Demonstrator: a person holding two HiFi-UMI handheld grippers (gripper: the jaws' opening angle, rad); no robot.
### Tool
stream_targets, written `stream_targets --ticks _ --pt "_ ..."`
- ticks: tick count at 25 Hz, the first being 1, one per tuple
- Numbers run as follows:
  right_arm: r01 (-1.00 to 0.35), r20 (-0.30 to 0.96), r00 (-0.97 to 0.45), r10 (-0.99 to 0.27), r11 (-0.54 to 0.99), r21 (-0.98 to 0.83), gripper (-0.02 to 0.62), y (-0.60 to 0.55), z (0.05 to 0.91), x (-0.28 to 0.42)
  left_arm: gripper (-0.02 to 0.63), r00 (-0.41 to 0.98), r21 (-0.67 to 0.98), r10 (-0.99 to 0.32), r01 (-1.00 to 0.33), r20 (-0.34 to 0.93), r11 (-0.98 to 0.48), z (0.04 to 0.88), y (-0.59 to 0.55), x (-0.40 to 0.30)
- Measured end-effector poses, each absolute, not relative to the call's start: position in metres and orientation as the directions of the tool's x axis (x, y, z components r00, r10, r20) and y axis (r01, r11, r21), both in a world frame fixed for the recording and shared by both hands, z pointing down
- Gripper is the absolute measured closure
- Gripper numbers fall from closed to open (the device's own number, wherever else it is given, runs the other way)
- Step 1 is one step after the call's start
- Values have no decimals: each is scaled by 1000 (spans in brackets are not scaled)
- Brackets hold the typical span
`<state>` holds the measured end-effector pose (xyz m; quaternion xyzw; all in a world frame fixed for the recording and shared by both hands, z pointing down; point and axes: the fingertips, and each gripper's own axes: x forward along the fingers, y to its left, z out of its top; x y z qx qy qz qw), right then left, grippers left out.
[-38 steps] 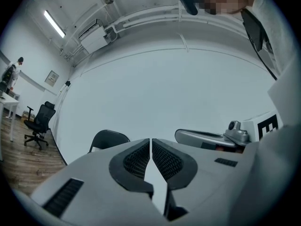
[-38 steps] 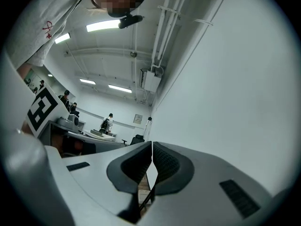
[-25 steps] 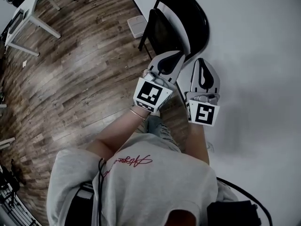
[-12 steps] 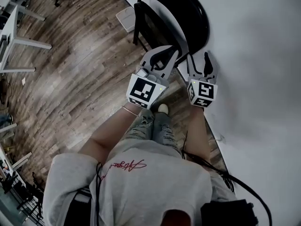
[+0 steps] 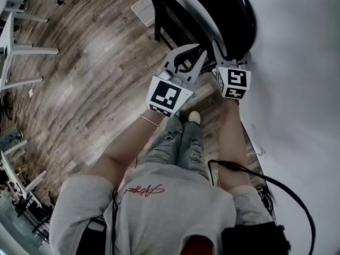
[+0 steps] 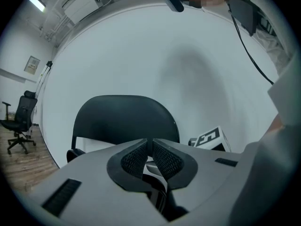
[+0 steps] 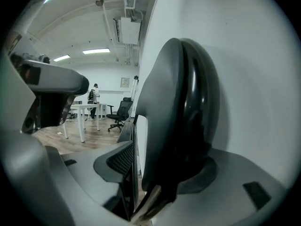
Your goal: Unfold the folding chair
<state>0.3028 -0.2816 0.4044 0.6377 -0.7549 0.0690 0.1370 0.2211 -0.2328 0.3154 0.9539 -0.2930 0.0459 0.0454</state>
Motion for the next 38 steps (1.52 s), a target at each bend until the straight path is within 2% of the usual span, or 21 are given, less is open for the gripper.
stream_targets --ticks 5,7,8,9,11,12,16,20,24,31,34,38 --pt "-987 134 -159 -978 153 -51 342 -279 423 313 580 821 53 -556 -566 133 -823 337 -246 217" --pt "-983 120 -184 -975 181 -34 344 -283 424 313 580 825 40 -545 -556 152 -830 351 -248 215" --pt "-979 139 -204 -969 203 -20 379 -285 425 312 580 825 37 -540 -553 164 -833 358 -249 214" --pt "-975 161 -222 -962 222 -16 511 -286 427 310 580 823 38 -539 -553 177 -832 365 -252 213" --pt "-976 186 -219 -958 217 -31 562 -286 428 309 574 807 59 -554 -575 203 -816 377 -263 213" --pt "-979 194 -203 -960 200 -36 566 -286 429 310 552 790 83 -572 -600 221 -796 384 -271 213" --pt "-984 203 -177 -963 172 -43 577 -286 432 313 392 689 202 -647 -719 327 -665 419 -299 216" --pt "-985 209 -172 -963 167 -42 577 -285 433 313 340 598 219 -693 -798 403 -562 427 -318 229" --pt "-988 222 -157 -962 152 -40 577 -287 435 314 294 459 283 -702 -889 545 -361 440 -344 221" --pt "-990 263 -141 -954 137 -36 577 -286 436 314 282 278 234 -637 -960 719 -154 463 -354 236" --pt "-989 271 -151 -951 147 -36 577 -288 433 312 282 313 266 -595 -949 740 -169 471 -360 246" --pt "-987 262 -162 -951 159 -34 577 -292 429 313 308 413 390 -499 -908 762 -155 476 -351 258"
